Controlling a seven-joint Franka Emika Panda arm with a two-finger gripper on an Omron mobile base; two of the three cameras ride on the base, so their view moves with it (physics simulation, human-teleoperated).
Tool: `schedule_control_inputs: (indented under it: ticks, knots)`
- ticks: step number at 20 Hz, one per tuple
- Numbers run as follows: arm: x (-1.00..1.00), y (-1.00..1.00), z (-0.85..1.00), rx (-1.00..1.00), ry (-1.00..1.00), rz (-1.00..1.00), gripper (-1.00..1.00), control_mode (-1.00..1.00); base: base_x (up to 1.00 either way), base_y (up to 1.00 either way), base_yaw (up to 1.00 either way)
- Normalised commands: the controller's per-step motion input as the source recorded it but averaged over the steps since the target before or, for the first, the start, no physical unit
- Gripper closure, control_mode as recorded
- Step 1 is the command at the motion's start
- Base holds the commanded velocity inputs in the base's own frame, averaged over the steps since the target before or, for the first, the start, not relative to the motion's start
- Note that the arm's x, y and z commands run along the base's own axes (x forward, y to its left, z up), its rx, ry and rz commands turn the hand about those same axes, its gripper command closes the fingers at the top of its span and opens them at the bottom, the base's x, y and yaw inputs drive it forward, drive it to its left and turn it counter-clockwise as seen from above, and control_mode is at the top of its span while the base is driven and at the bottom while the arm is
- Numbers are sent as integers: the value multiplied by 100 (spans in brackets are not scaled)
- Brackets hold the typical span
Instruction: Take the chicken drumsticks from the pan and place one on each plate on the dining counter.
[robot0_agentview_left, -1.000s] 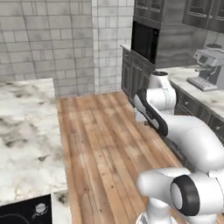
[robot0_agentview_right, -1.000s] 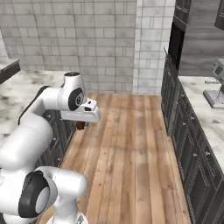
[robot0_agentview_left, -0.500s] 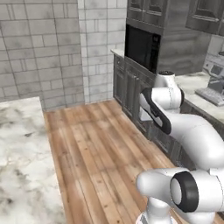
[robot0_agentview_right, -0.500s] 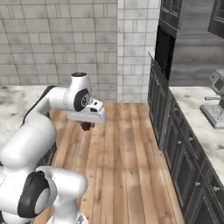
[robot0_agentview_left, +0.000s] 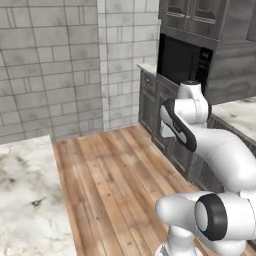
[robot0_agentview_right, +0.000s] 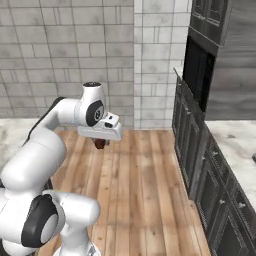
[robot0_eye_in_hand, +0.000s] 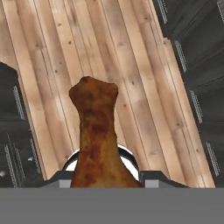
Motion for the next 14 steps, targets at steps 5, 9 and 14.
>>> schedule_control_inputs:
  ticks: [5, 9, 14]
  knots:
    - [0, 0, 0, 0, 0, 0, 100, 100, 100, 33, 9]
    - [0, 0, 0, 0, 0, 0, 100, 100, 100, 29, 10]
    - [0, 0, 0, 0, 0, 0, 100, 100, 100, 24, 14]
